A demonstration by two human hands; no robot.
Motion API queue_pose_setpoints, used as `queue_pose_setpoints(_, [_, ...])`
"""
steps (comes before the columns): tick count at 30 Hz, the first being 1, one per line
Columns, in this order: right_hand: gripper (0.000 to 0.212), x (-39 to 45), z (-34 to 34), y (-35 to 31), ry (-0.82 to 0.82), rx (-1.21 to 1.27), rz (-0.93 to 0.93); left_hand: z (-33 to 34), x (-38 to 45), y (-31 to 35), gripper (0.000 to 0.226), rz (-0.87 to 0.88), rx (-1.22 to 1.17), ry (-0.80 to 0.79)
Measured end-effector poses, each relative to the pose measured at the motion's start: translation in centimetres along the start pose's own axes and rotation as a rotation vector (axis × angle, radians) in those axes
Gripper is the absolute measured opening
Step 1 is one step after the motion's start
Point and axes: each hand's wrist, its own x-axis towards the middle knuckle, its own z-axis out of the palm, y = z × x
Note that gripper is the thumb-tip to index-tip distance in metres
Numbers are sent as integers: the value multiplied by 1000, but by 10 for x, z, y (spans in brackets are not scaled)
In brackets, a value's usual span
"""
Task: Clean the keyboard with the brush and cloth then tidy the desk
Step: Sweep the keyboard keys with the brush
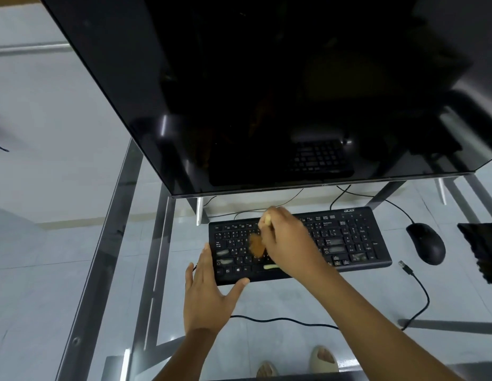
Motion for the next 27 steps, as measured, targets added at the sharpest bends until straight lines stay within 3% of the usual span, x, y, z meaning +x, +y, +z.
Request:
queue_pose_setpoints(2, [13,-3,-4,-2,123,53,16,1,1,0,104,2,-3,-4])
queue_pose_setpoints(3, [12,-5,-5,-7,106,138,28,1,2,0,104,2,-3,1])
queue_pose_setpoints(7, [10,-20,11,-26,-215,347,48,1,0,-1,104,1,12,-21])
queue_pose_setpoints(8, [10,-19,15,-20,-186,304,53,1,-1,-1,104,-1,10,-23])
queue_pose_setpoints(12, [7,-5,2,6,181,190,118,0,0,3,104,11,0,7])
queue_pose_setpoints(16, [11,3,0,5,3,159,22,0,-2,0,103,8,11,16])
queue_pose_setpoints(20, [10,21,-5,4,156,135,3,1,-1,3,103,-10,3,-4])
queue_pose_setpoints(22, [12,24,-1,-4,3,179,-47,1,0,1,103,-12,18,-12])
queue_pose_setpoints(24, [13,24,5,-8,-91,66,-86,2,-1,-1,103,-23,27,-25])
queue_pose_setpoints(27, [8,28,7,-6,60,68,-46,2,0,0,104,-25,20,-25])
